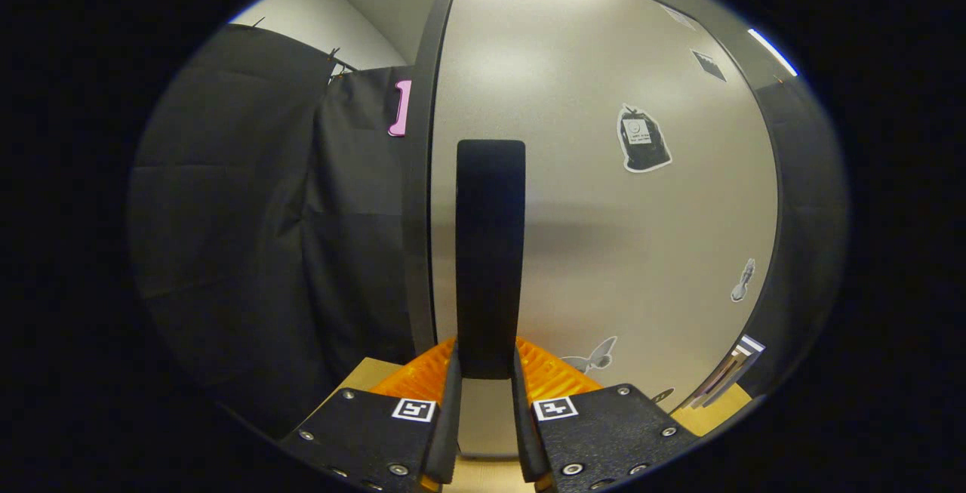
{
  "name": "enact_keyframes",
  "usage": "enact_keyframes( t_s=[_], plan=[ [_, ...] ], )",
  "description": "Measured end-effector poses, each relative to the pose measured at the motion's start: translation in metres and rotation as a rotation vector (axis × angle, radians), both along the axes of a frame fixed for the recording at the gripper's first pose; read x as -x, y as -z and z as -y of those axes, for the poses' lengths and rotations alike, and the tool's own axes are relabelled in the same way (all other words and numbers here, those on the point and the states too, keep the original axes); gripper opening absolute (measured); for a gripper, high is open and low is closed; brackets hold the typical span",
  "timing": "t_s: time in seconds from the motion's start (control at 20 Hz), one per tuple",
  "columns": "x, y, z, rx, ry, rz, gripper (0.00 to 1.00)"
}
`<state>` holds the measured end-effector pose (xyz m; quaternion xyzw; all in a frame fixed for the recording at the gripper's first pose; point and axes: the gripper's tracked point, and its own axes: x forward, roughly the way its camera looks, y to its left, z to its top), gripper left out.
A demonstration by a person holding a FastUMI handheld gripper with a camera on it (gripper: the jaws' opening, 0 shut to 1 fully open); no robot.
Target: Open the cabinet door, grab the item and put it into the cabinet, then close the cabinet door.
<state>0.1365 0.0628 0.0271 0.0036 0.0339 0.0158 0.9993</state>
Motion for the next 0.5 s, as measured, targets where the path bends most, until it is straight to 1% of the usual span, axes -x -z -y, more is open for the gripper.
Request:
enact_keyframes(
  t_s=[0.1, 0.2, 0.35, 0.4, 0.5],
  plan=[
    [0.0, 0.001, -0.002, -0.008, -0.032, -0.003, 0.28],
    [0.002, 0.001, -0.001, 0.011, -0.043, -0.009, 0.25],
    [0.01, 0.002, -0.003, 0.01, -0.062, -0.017, 0.23],
    [0.015, 0.001, -0.004, 0.014, -0.076, -0.02, 0.2],
    [0.025, 0.004, -0.002, 0.033, -0.112, -0.024, 0.19]
  ],
)
